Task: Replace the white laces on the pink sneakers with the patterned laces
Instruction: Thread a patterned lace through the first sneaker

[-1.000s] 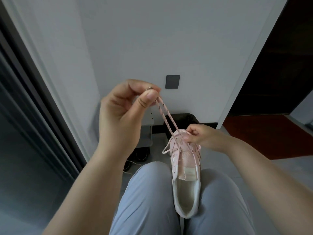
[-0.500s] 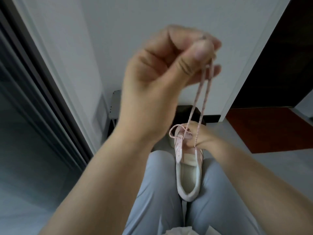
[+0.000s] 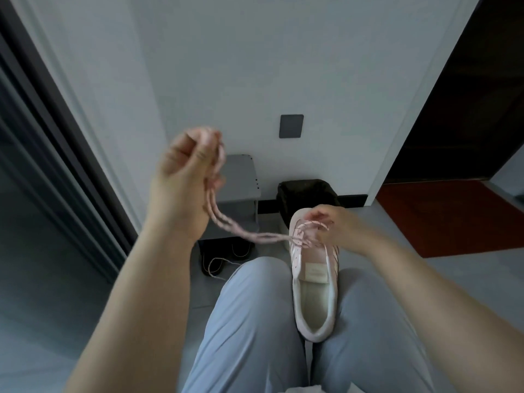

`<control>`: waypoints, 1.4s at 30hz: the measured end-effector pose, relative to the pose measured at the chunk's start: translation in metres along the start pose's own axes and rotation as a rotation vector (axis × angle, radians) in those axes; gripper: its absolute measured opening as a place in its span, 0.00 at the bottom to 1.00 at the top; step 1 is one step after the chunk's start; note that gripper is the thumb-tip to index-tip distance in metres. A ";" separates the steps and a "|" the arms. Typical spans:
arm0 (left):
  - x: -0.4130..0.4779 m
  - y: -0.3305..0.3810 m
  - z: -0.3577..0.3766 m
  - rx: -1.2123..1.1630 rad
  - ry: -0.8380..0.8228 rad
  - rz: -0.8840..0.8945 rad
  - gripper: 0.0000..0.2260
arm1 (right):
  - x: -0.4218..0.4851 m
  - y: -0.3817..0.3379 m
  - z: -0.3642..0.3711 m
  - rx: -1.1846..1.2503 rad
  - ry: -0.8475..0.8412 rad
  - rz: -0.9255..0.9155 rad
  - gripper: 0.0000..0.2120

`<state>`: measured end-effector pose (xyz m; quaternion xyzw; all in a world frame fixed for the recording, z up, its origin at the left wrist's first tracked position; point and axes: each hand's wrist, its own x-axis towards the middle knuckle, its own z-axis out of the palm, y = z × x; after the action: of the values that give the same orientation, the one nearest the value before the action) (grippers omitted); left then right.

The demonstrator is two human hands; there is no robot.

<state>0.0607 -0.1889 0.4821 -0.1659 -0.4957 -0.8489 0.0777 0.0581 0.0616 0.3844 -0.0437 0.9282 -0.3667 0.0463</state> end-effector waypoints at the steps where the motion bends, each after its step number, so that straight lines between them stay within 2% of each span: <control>1: -0.002 -0.014 -0.002 0.116 -0.004 -0.073 0.08 | -0.001 -0.005 0.001 -0.027 -0.007 -0.046 0.13; 5: -0.002 -0.068 -0.018 0.595 -0.072 -0.307 0.07 | -0.001 -0.007 0.017 -0.298 0.052 -0.174 0.12; 8: -0.003 -0.099 -0.031 0.914 -0.127 -0.329 0.06 | 0.000 0.000 0.023 -0.489 0.081 -0.288 0.07; 11: -0.006 -0.122 -0.039 1.120 -0.180 -0.384 0.07 | 0.000 0.000 0.020 -0.522 0.093 -0.368 0.03; 14: -0.013 -0.132 -0.039 1.234 -0.268 -0.439 0.09 | 0.000 -0.002 0.014 -0.465 0.092 -0.372 0.05; 19: -0.026 -0.147 -0.028 1.133 -0.461 -0.379 0.08 | -0.013 0.009 0.009 -0.212 0.321 -0.127 0.05; 22: -0.031 -0.146 -0.010 1.321 -0.569 -0.289 0.12 | -0.021 0.017 0.022 -0.155 0.396 0.088 0.12; 25: -0.033 -0.139 0.004 1.495 -0.696 -0.211 0.13 | -0.029 0.020 0.038 0.011 0.488 0.294 0.17; 28: -0.041 -0.133 0.011 1.339 -0.692 -0.266 0.18 | -0.036 0.019 0.057 0.108 0.407 0.299 0.15; 30: -0.049 -0.131 0.013 1.242 -0.656 -0.237 0.19 | -0.039 0.019 0.062 0.120 0.394 0.250 0.12; 35: -0.064 -0.121 0.004 0.941 -0.720 -0.247 0.15 | -0.042 0.022 0.060 0.073 0.510 0.126 0.14; 42: -0.092 -0.123 0.010 0.964 -0.870 -0.142 0.15 | -0.042 0.017 0.069 0.093 0.623 0.131 0.14</control>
<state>0.1125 -0.1223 0.3533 -0.4078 -0.8167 -0.3901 -0.1205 0.1075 0.0323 0.3248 0.1325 0.8807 -0.4009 -0.2146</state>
